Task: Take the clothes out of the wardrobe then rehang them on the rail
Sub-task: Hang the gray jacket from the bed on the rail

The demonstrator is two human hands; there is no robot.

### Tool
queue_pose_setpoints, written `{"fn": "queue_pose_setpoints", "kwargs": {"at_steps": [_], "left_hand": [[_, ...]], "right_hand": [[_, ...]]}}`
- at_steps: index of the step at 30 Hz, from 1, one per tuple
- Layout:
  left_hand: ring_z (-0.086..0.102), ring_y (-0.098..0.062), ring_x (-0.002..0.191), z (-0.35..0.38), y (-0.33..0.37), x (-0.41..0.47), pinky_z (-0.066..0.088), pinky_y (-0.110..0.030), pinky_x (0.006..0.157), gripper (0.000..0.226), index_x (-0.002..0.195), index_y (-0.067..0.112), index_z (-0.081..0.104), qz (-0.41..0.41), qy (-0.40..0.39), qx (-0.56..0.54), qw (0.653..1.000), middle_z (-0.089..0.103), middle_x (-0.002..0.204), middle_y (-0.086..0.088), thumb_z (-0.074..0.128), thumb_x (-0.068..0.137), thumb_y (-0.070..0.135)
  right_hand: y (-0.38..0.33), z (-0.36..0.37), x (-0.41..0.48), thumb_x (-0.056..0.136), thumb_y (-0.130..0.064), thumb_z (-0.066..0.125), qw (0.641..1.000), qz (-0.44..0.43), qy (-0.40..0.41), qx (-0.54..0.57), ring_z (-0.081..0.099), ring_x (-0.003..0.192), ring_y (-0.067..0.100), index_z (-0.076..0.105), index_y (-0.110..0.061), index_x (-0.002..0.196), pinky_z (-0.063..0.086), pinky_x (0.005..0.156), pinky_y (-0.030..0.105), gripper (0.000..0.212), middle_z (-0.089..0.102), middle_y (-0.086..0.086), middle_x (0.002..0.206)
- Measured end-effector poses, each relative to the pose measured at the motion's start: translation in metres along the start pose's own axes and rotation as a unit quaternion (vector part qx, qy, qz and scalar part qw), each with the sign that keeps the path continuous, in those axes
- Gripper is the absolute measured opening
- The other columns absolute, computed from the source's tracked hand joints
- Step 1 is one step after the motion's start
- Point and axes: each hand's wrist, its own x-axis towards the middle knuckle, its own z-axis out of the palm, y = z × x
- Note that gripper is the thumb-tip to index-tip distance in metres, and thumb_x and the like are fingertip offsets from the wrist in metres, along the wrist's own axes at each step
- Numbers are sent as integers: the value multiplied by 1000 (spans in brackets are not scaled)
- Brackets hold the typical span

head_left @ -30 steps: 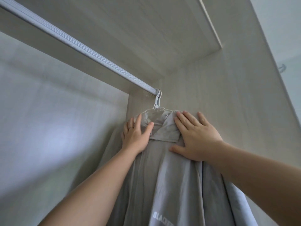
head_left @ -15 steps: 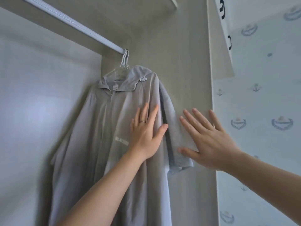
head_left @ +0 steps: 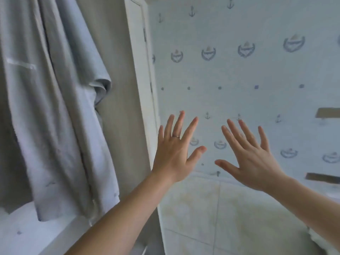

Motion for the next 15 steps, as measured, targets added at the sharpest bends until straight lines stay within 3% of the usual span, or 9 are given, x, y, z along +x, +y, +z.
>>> {"fn": "queue_pose_setpoints", "kwargs": {"at_steps": [7,15], "left_hand": [[-23,-18,150,133,98,-30,-5,-55,121,72,157,42,0,24,-162,-65,984,-16,166,8,24,96,69],[-28,-16,148,279,193,-34,-8,-55,121,74,155,46,-6,91,-325,-126,933,-18,165,9,19,91,74]], "right_hand": [[97,66,-131,84,-84,2,977,152,-149,-23,-21,149,18,-10,-26,156,-6,118,60,93,-19,-6,163],[191,114,-230,79,-86,-2,917,314,-244,-34,-28,146,18,-14,-29,155,-15,117,55,96,-26,-8,161]]}}
